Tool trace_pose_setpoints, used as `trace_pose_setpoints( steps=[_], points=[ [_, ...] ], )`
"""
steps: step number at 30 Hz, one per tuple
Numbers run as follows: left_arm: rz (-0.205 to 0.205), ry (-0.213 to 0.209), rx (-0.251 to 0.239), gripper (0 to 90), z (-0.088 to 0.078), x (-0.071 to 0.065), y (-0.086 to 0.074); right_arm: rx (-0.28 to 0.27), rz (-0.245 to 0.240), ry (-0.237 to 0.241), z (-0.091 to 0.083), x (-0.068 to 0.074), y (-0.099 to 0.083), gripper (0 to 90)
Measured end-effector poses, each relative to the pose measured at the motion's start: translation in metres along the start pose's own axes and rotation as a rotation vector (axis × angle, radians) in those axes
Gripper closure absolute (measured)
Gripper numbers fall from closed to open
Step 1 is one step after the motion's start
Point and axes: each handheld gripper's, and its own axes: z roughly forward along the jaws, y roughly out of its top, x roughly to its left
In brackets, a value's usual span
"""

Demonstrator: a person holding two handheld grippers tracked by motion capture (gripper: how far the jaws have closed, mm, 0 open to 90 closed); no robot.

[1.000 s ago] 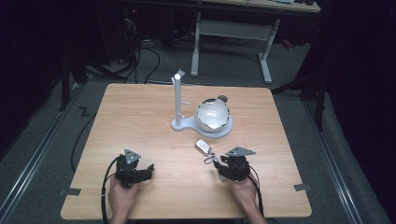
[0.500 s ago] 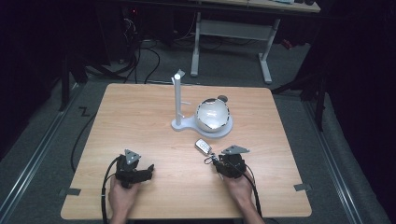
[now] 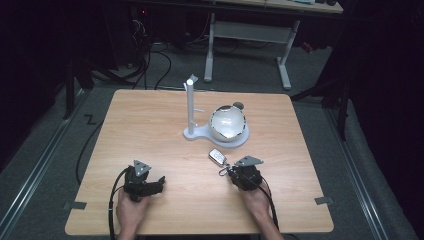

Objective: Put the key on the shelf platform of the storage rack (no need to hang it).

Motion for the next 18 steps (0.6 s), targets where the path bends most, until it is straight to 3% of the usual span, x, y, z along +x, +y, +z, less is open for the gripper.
trace_pose_setpoints(
  steps=[13, 16, 18],
  points=[
    [-0.001, 0.002, -0.002, 17.2, 0.0, 0.0, 0.0, -0.023, -0.019, 0.007, -0.004, 0.001, -0.001, 74.6],
    [0.0, 0.0, 0.0, 17.3, 0.0, 0.0, 0.0, -0.052, -0.03, 0.012, -0.01, 0.001, 0.0, 74.6],
    [-0.002, 0.002, -0.002, 17.2, 0.0, 0.0, 0.0, -0.079, -0.014, 0.022, -0.016, -0.002, 0.0, 74.6]
  ],
)
